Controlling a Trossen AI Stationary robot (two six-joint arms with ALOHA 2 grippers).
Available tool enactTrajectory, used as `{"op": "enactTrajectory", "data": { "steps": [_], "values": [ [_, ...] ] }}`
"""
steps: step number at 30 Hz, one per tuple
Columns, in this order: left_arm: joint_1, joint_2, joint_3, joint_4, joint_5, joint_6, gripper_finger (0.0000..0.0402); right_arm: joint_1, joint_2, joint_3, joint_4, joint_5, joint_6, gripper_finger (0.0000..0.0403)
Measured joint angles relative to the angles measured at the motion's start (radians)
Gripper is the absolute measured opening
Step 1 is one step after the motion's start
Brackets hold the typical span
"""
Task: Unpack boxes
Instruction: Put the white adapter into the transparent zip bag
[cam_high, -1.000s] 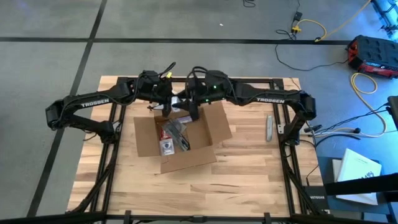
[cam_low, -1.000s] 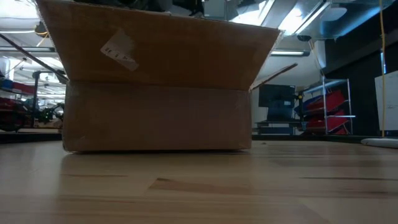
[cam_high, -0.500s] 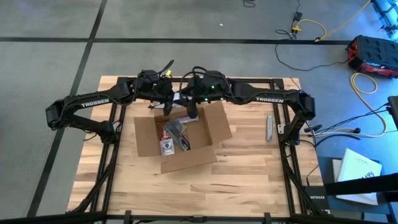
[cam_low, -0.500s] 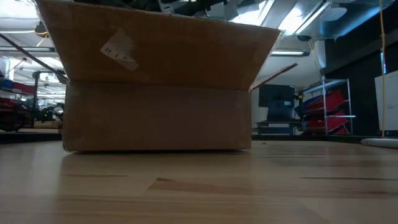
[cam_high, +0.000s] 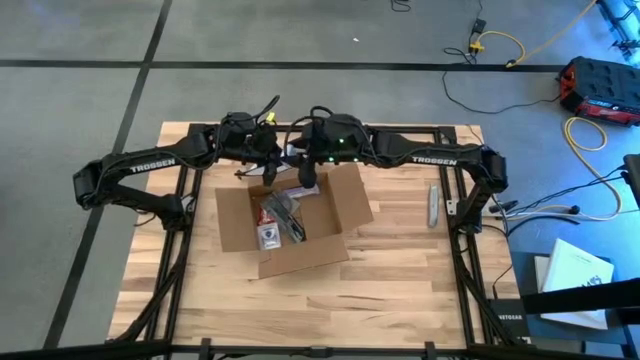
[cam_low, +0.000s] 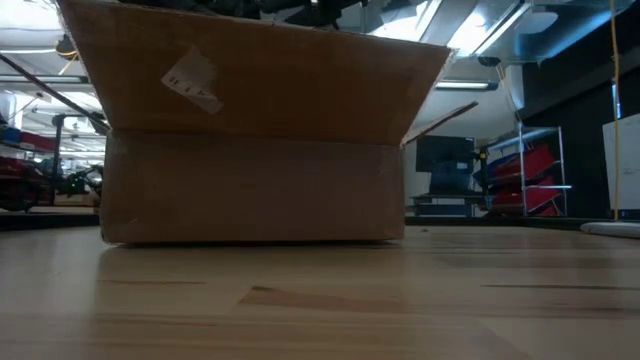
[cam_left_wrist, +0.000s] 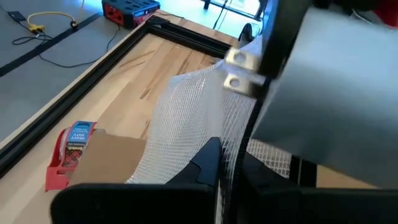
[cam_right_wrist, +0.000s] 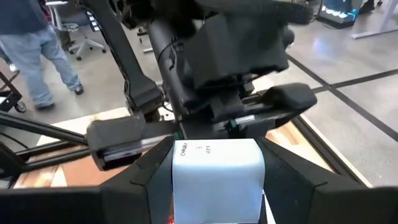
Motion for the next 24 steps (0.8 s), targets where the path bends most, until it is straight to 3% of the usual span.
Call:
{"op": "enactTrajectory", "data": {
  "steps": [15,24],
  "values": [
    [0.001,0.000,0.000,0.021,-0.003,-0.015,0.0000,0.000,0.000,0.000,-0.105,0.138,-0.005,0.0181],
    [0.002,0.000,-0.002,0.051,-0.003,-0.011,0.0000,0.000,-0.002,0.002,-0.154,0.119,-0.079,0.0181]
  ]
}}
